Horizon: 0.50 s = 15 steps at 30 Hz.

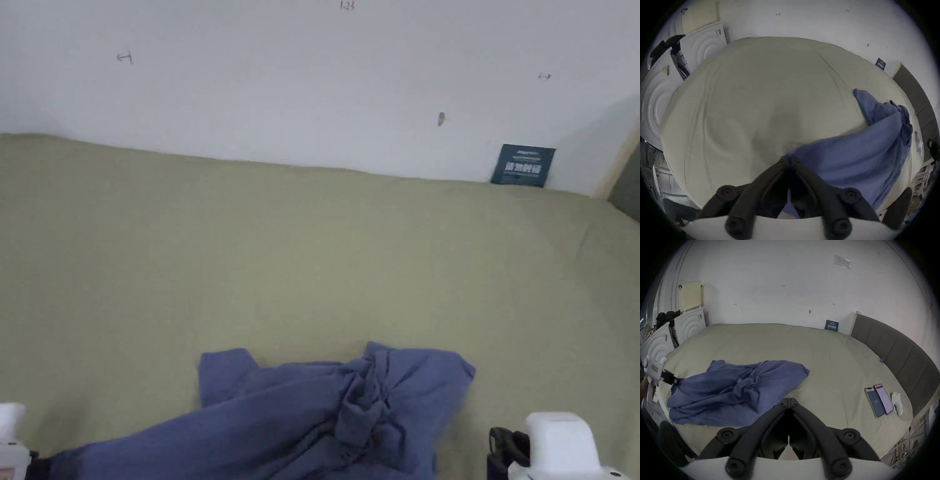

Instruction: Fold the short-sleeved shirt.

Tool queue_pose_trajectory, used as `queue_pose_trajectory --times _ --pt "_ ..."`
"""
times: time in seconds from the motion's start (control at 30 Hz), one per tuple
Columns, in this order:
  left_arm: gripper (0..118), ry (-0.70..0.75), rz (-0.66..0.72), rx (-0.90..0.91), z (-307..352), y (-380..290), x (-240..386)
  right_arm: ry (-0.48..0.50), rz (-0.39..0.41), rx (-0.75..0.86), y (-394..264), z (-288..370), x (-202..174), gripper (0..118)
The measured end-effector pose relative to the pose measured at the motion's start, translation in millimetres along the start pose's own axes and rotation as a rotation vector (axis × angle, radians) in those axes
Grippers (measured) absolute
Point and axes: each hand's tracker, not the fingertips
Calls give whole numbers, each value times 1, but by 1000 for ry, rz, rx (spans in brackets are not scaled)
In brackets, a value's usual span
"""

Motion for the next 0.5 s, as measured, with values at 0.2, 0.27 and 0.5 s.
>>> queue_pose_trajectory --times 0.2,0.27,0.5 --pt "2 21 -30 5 -6 0 8 -4 16 -87 46 -91 36 0" --pt "2 17 -24 6 -8 1 6 28 -5 -148 60 -128 48 0" --pt "2 0 -8 -5 -17 3 -3 57 -9 -382 66 -224 67 107"
